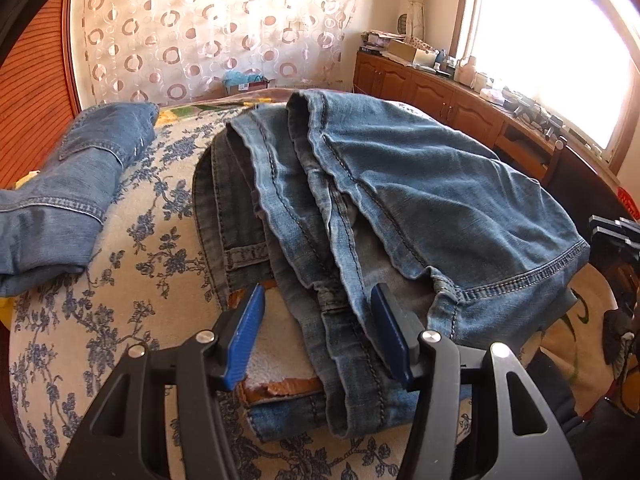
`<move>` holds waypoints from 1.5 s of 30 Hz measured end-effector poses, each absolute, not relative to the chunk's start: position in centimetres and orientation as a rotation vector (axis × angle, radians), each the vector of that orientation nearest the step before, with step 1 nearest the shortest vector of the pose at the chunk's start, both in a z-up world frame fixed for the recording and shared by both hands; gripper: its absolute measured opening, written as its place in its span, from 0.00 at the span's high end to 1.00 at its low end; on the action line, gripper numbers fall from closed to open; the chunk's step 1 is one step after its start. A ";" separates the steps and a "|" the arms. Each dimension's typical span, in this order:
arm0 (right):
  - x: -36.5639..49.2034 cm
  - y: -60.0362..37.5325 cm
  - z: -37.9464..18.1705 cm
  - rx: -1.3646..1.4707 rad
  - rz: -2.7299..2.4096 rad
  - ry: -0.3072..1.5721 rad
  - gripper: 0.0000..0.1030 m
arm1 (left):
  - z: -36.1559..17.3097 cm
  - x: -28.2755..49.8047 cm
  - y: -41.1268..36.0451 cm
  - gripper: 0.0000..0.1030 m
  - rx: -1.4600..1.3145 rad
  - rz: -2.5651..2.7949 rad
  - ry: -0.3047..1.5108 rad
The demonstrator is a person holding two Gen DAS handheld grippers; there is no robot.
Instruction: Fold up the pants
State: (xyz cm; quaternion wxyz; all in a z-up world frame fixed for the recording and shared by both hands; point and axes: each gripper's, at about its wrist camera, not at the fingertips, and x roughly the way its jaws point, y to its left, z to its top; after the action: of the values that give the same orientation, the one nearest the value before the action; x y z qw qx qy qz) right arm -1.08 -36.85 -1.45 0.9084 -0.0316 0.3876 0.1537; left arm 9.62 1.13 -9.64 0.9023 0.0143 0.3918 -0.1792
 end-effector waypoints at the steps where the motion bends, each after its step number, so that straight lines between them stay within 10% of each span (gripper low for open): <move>1: -0.9 -37.1 -1.1 -0.053 0.313 0.785 0.62 | -9.4 9.4 1.0 0.46 0.035 -0.369 0.804; 22: 3.0 -37.1 -5.0 0.101 0.330 0.853 0.54 | -5.0 8.9 -0.8 0.35 0.081 -0.394 0.685; 45: 8.1 -37.6 -4.4 0.088 0.358 0.865 0.54 | -3.5 26.6 -19.1 0.39 0.356 -0.760 0.917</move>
State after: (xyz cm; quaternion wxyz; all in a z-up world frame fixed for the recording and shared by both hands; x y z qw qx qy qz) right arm 8.08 -37.62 -4.37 0.8914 0.0425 0.4169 0.1726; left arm 26.64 -19.12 -3.48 0.8128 0.1669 0.4297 -0.3561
